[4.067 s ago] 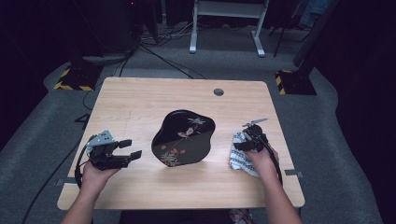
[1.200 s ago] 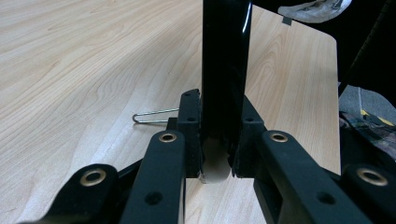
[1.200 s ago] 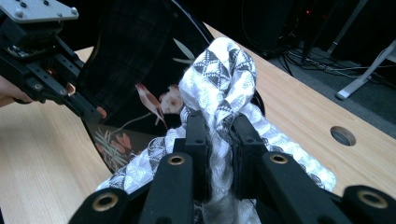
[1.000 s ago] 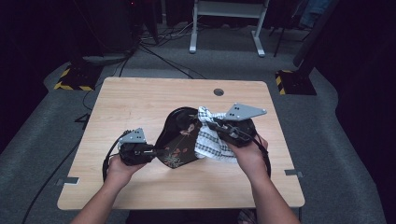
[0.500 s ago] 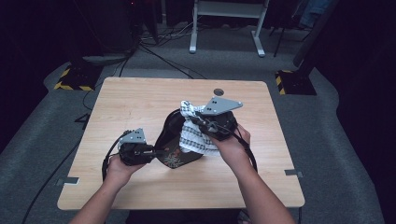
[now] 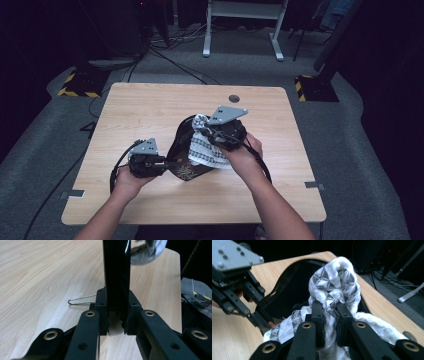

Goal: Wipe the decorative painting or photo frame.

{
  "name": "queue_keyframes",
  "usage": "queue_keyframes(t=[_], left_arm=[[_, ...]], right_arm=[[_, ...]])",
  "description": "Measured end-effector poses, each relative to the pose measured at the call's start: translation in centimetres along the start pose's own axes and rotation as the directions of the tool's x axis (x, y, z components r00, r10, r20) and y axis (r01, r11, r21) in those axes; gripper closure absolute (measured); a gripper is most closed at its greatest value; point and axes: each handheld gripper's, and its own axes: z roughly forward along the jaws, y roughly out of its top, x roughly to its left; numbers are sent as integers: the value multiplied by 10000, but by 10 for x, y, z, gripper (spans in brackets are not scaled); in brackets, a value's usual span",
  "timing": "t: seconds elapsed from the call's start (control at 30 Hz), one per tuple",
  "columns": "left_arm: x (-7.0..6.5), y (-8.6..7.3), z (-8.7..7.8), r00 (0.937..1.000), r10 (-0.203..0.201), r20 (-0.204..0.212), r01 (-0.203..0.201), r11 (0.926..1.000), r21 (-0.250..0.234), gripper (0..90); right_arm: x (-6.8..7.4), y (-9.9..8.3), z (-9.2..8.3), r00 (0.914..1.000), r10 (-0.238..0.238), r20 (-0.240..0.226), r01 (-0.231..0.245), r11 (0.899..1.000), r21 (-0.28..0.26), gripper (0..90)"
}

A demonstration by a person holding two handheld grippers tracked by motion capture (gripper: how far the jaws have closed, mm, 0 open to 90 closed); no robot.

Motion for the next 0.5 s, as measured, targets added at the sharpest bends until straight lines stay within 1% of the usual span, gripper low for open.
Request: queue_keyframes(t=[0.1,0.2,0.3,0.33,0.4,0.5], left_arm=[[1,0,0,10000,-18,58,18,10000,-20,783],[1,0,0,10000,-15,32,15,10000,-34,782],[0,0,1,10000,77,2,-77,10000,29,782],[0,0,1,10000,90,-9,-90,10000,25,783],[0,0,1,9999,140,-29,-140,9999,55,782],[-1,0,1,9998,172,-66,-172,9998,79,782]], right_arm=[[1,-5,5,9999,-15,-135,18,9997,254,808],[3,-9,8,9997,-72,-219,83,9987,508,808],[6,-8,9,9997,-204,-160,214,9976,652,807],[6,-7,8,9994,-327,-128,335,9971,680,807],[6,-3,5,9988,-494,-18,494,9970,597,806],[2,9,-4,9987,-498,117,494,9983,317,806]])
